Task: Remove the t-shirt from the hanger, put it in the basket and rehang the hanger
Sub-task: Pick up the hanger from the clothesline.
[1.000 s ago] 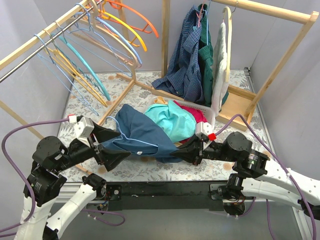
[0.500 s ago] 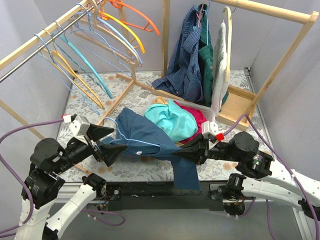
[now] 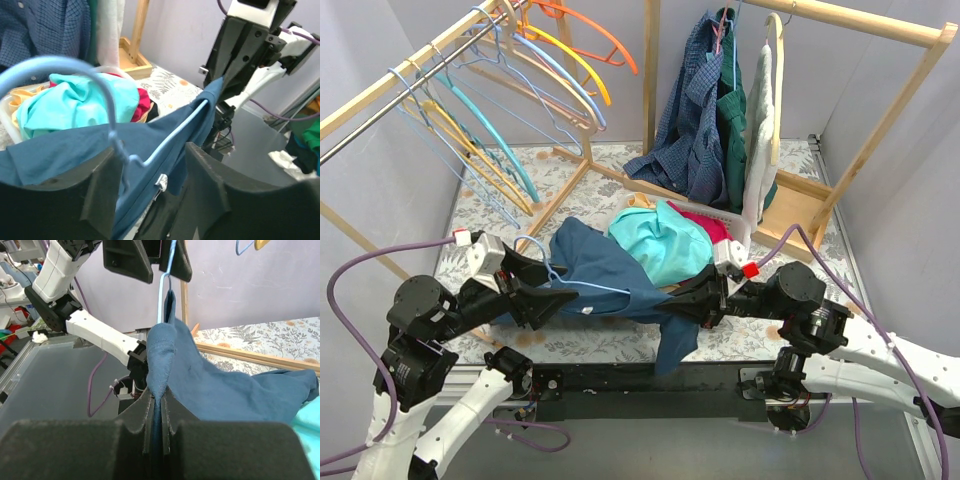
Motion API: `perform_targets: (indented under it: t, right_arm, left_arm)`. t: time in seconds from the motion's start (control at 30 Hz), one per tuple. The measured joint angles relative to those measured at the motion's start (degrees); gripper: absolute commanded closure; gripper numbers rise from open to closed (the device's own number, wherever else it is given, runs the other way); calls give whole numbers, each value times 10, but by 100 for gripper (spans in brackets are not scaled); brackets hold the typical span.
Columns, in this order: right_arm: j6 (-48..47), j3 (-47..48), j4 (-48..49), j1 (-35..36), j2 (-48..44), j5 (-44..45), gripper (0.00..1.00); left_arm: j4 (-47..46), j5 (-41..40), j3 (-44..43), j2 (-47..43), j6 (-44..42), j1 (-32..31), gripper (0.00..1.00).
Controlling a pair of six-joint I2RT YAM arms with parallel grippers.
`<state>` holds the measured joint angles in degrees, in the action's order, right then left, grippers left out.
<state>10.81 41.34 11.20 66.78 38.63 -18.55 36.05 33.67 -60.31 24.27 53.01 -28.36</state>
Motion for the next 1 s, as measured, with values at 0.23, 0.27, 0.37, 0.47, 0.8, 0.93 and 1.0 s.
perform_targets:
  t: [0.23,0.27,0.37,0.47,0.8,0.93,1.0]
  right_arm:
    - [-7,0,19,-6,8,19,99]
    - [-10,0,21,-5,9,21,99]
    - [-25,0,28,-3,13,26,99]
    - [-44,0,31,-3,24,41,90]
    - [-96,13,3,0,63,190,6]
    - [-113,13,-29,0,34,258,4]
    - [-120,13,-43,0,15,285,5]
  left_arm:
    - [0,14,-9,-7,-3,1,100]
    - [-1,21,-12,-11,-2,-1,100]
    - [0,31,-17,-17,-6,-3,100]
    - [5,26,-17,-18,-14,-3,100]
    - [54,9,-40,-8,-47,-3,100]
    - [71,2,-46,2,-57,-3,100]
    - [78,1,-52,5,-60,-3,100]
